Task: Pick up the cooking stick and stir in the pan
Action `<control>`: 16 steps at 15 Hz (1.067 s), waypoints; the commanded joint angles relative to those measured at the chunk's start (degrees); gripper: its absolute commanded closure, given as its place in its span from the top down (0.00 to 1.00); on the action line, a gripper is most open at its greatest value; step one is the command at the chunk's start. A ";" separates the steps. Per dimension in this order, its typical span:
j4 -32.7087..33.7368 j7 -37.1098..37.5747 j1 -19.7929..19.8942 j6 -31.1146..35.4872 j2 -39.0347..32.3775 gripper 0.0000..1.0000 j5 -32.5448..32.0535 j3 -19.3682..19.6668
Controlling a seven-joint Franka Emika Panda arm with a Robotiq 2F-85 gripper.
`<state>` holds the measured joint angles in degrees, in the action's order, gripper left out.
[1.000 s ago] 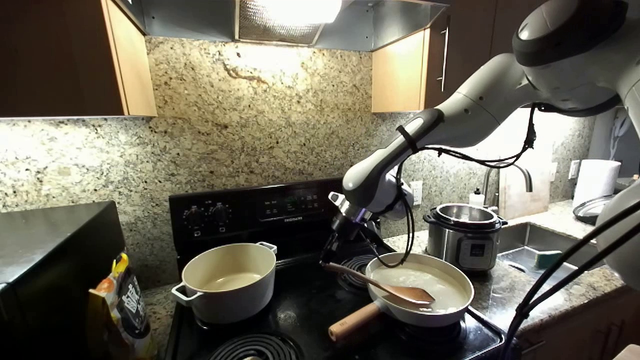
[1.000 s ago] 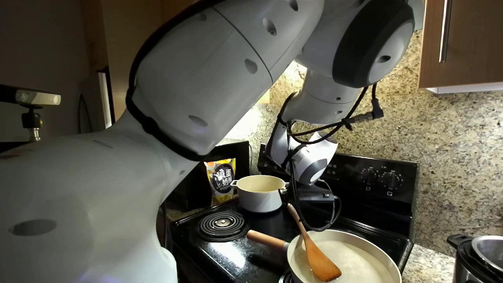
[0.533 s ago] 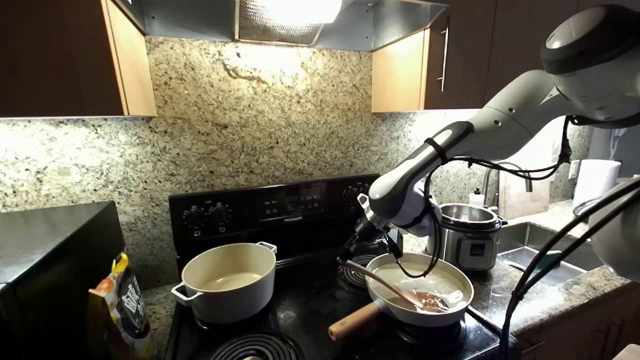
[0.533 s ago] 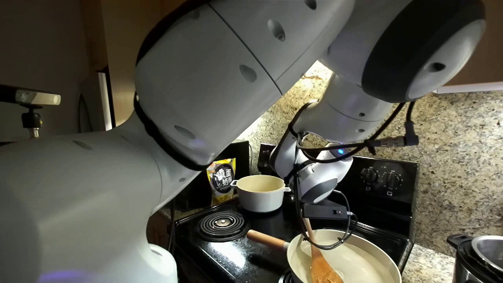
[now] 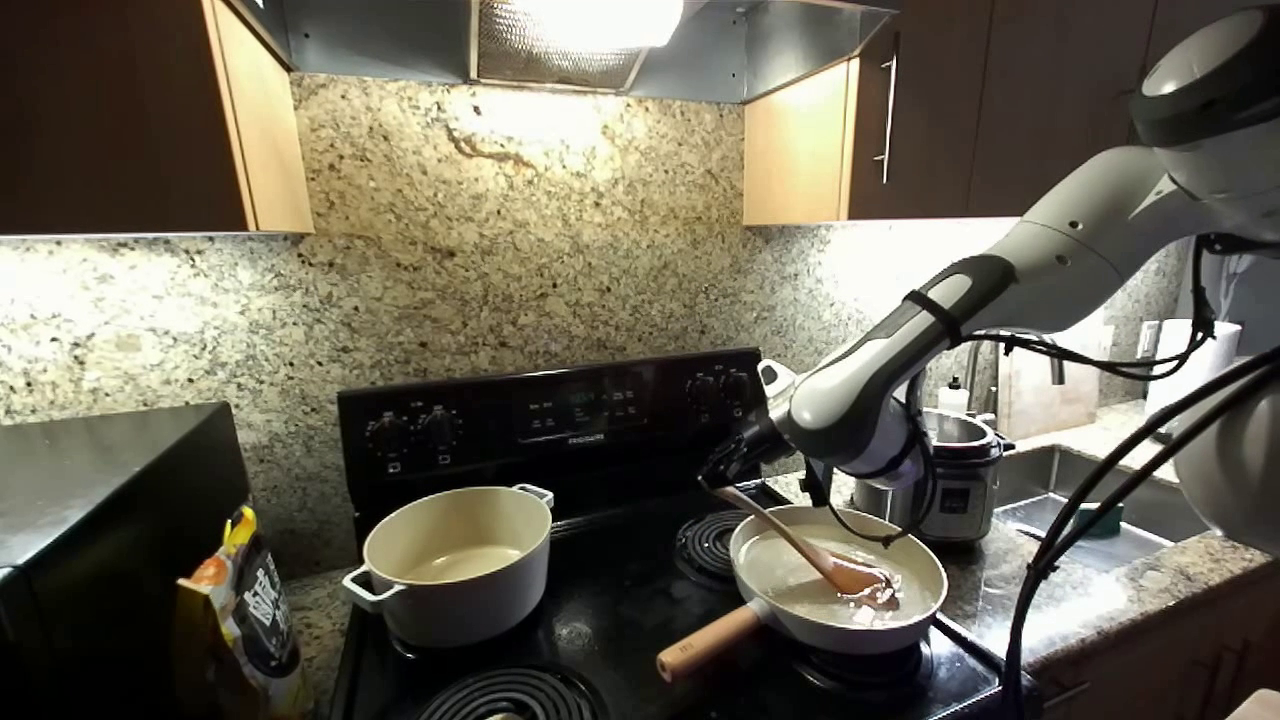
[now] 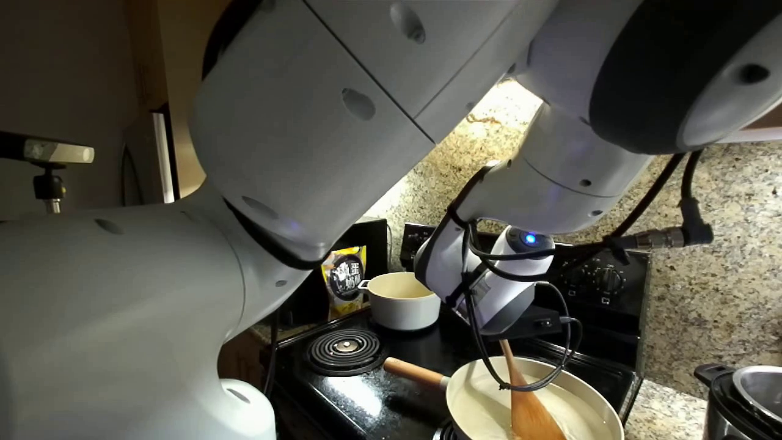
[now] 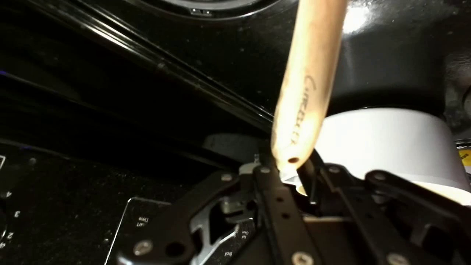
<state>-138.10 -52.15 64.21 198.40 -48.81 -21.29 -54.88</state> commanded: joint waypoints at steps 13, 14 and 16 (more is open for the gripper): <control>13.36 1.61 -6.36 -22.37 3.10 0.10 -6.04 -4.90; 13.97 1.15 -6.89 -24.20 2.38 0.10 -5.06 -5.00; 13.71 1.73 -8.06 -25.25 2.06 0.10 -2.95 -4.61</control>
<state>-124.97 -48.11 57.05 175.26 -44.89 -27.24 -59.06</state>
